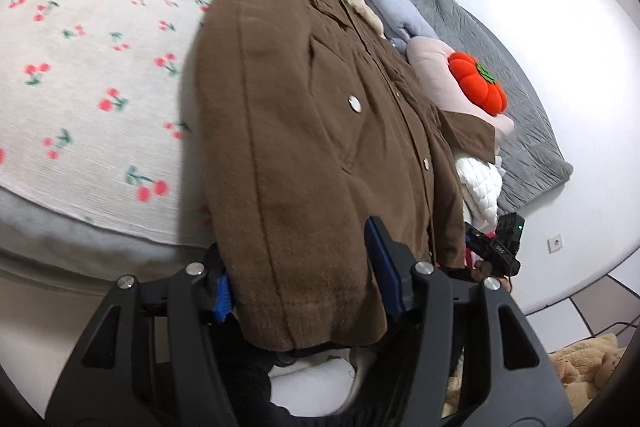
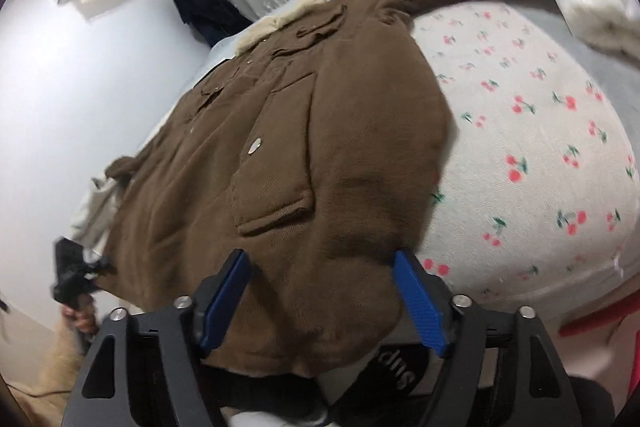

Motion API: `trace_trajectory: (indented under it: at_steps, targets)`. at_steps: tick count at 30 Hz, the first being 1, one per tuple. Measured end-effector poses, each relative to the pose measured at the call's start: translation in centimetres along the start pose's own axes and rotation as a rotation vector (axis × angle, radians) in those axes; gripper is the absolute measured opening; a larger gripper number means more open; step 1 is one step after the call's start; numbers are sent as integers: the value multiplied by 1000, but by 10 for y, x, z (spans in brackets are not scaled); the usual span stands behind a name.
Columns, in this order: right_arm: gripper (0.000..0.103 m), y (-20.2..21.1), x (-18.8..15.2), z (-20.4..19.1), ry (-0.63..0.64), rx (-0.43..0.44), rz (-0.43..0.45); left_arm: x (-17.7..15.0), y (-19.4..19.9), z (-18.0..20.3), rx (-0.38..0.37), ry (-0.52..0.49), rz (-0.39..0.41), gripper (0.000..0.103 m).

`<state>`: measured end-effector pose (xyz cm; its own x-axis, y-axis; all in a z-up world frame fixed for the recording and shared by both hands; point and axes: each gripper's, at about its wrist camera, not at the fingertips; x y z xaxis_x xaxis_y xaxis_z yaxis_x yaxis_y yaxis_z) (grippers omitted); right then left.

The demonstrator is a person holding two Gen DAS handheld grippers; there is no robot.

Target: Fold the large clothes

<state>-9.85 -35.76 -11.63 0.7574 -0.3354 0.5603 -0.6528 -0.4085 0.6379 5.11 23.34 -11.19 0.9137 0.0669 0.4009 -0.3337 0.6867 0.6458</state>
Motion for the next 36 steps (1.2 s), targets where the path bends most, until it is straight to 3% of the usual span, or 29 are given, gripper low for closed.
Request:
trace_trajectory:
  at_steps: [4, 7, 9, 10, 11, 12, 13, 14, 15, 16, 20, 22, 24, 26, 28, 30, 31, 33, 36]
  targets:
    - [79, 15, -2, -4, 37, -119, 77, -5, -3, 6, 20, -39, -21, 57]
    - [80, 7, 0, 17, -66, -42, 20, -7, -7, 5, 15, -30, -26, 56]
    - [79, 3, -3, 11, -38, -43, 12, -8, -7, 8, 19, -28, -30, 46]
    - [66, -4, -7, 4, -32, 26, -40, -10, -8, 9, 32, -28, -32, 43]
    - [62, -12, -12, -3, -30, 46, -74, -10, -8, 12, 47, -27, -32, 34]
    - [54, -15, -14, -12, 16, -3, -84, -11, -6, 15, 57, -22, -26, 27]
    - [32, -16, -13, -16, 37, -36, -98, -10, -3, 17, 57, -15, -20, 25]
    - [21, -12, -11, -15, 7, -26, -102, -8, 5, 22, 54, -5, -1, 22]
    - [12, -4, -6, -9, -61, 31, -98, -5, 15, 29, 44, -1, 28, 20]
    - [11, 12, 1, -6, -110, 96, -67, -2, 30, 37, 26, -3, 72, 20]
    - [8, 92, 36, -26, -100, 196, 113, 16, 83, 69, -3, -18, 205, 18]
    - [8, 114, 51, -33, -100, 174, 146, 22, 97, 80, 33, -28, 237, 18]
    - [7, 128, 67, -35, -99, 122, 165, 25, 102, 81, 123, -33, 248, 18]
    - [7, 128, 75, -27, -132, 63, 158, 23, 91, 67, 259, -10, 186, 19]
    - [7, 114, 75, -4, -195, 5, 97, 16, 64, 38, 380, 60, 38, 22]
    - [8, 88, 68, 20, -259, -57, 10, 1, 32, 8, 406, 135, -113, 31]
    - [11, 70, 59, 32, -277, -114, -48, -7, 21, -2, 476, 144, -129, 33]
    - [18, 53, 41, 49, -323, -205, -101, -13, 21, -3, 536, 139, -107, 46]
    - [33, 59, 26, 59, -342, -233, -72, -18, 34, 5, 571, 69, -71, 52]
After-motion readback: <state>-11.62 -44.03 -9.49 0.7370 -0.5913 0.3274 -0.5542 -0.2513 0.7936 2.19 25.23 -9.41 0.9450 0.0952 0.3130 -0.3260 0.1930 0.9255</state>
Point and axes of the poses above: each gripper's, at about its wrist camera, not at the fingertips, and y roughly against the way its jaws point, z to its right, x to its top, and after that the axes turned 5 degrees about x, right-handed
